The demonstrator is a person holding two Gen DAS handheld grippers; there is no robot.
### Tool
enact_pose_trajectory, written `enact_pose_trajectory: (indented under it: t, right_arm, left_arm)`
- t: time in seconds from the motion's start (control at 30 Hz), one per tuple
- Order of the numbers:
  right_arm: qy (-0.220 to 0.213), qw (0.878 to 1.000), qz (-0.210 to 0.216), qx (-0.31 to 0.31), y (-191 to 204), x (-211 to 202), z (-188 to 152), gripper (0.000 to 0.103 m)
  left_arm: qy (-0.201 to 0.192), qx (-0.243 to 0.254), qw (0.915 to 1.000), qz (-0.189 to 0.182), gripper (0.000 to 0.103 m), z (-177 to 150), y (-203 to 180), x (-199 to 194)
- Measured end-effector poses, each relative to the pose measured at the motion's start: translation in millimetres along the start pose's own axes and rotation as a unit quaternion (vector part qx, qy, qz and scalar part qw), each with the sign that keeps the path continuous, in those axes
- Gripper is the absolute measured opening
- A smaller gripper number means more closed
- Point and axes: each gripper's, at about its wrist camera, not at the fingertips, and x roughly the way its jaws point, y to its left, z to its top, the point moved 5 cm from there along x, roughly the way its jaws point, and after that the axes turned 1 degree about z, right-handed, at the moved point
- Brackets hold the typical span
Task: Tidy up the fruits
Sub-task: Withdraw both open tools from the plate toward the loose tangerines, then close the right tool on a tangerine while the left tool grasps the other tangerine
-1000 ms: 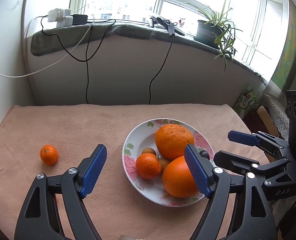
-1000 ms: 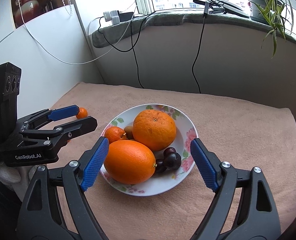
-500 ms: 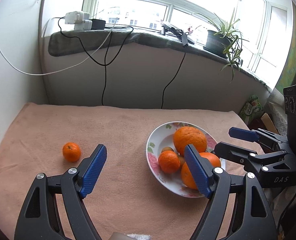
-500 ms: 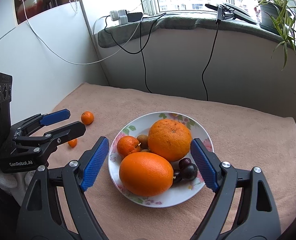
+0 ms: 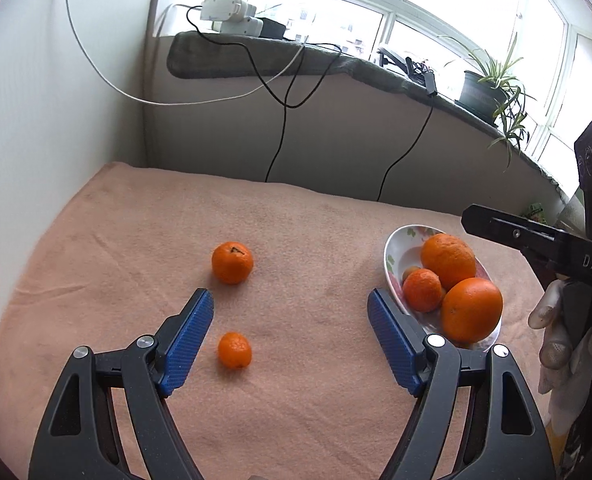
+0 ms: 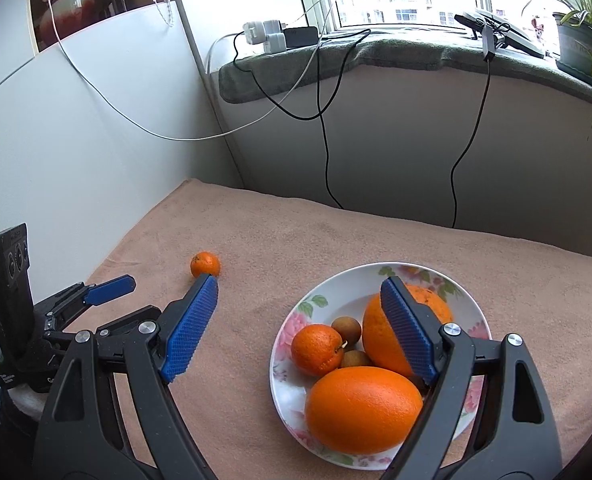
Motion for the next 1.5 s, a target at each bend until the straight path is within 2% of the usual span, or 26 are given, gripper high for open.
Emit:
enact_pose_trajectory:
  t: [0.13, 0.2, 0.37, 0.47, 0.7, 0.8, 1.0, 1.5]
  right_arm:
    - [0.028, 0.999, 0.020, -0.003, 15, 22, 9, 0.086]
    - [0.046, 0.998, 0.034, 0.002, 23, 34, 13, 0.086]
    - [0.091, 0.993, 0.070, 0.033, 39, 70, 19, 0.086]
    - [0.110, 0.990, 0.077, 0.040, 48, 91, 20, 0.086]
    - [0.153, 0.984, 0.083, 0.037, 71, 135, 13, 0.073]
    - [0.166, 0.982, 0.085, 0.042, 74, 149, 11, 0.066]
    - [0.185, 0.978, 0.087, 0.047, 80, 172, 5, 0.061]
    - [0.196, 0.976, 0.076, 0.046, 82, 201, 5, 0.056]
  left_arm:
    - [0.017, -0.017, 0.9997, 0.003, 0.076, -12, 20, 3]
    - [0.024, -0.022, 0.9995, 0.003, 0.071, -17, 25, 5]
    - [0.039, -0.027, 0.9988, -0.009, 0.063, -28, 30, 10]
    - [0.045, -0.031, 0.9983, -0.021, 0.057, -31, 30, 13]
    - [0.058, -0.044, 0.9967, -0.034, 0.048, -34, 35, 22]
    - [0.059, -0.048, 0.9964, -0.036, 0.044, -33, 37, 24]
    - [0.067, -0.052, 0.9955, -0.041, 0.041, -35, 39, 30]
    - [0.073, -0.060, 0.9947, -0.042, 0.037, -36, 43, 44]
